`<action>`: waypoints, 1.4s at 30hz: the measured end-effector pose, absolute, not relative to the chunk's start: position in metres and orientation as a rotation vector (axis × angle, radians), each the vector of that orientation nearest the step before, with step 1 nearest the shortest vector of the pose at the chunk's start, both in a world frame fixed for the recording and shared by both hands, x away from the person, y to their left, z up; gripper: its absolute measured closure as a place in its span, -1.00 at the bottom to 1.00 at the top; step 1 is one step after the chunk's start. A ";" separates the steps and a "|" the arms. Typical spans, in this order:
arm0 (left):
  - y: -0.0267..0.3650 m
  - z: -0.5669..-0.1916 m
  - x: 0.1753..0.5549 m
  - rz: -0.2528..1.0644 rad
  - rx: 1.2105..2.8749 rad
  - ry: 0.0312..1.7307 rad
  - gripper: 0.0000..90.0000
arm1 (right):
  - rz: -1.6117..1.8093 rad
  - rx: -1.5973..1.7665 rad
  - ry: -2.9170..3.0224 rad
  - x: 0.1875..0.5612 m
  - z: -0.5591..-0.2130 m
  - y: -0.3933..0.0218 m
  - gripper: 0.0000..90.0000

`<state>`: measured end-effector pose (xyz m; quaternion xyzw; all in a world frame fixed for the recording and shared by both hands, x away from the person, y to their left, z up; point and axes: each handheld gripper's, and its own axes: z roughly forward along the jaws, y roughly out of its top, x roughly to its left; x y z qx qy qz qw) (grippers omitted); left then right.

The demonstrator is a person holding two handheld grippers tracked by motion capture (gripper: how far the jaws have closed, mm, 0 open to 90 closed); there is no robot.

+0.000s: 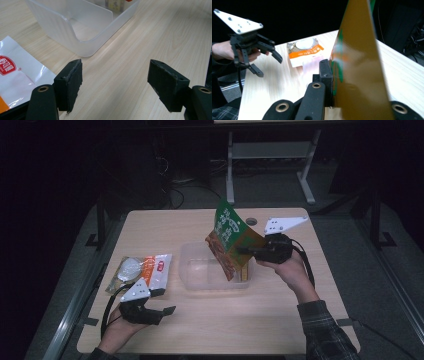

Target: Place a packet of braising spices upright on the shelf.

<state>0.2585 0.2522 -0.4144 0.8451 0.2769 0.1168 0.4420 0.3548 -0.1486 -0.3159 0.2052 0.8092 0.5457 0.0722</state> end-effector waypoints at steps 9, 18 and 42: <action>0.250 -0.416 0.259 0.291 2.113 0.678 -0.40 | 1.573 0.678 2.459 0.364 -0.329 -0.151 1.00; 0.249 -0.417 0.258 0.285 2.114 0.682 -0.42 | 1.527 0.729 2.464 0.365 -0.333 -0.152 1.00; 0.246 -0.419 0.258 0.276 2.150 0.662 -0.44 | 1.421 0.790 2.479 0.369 -0.349 -0.134 0.95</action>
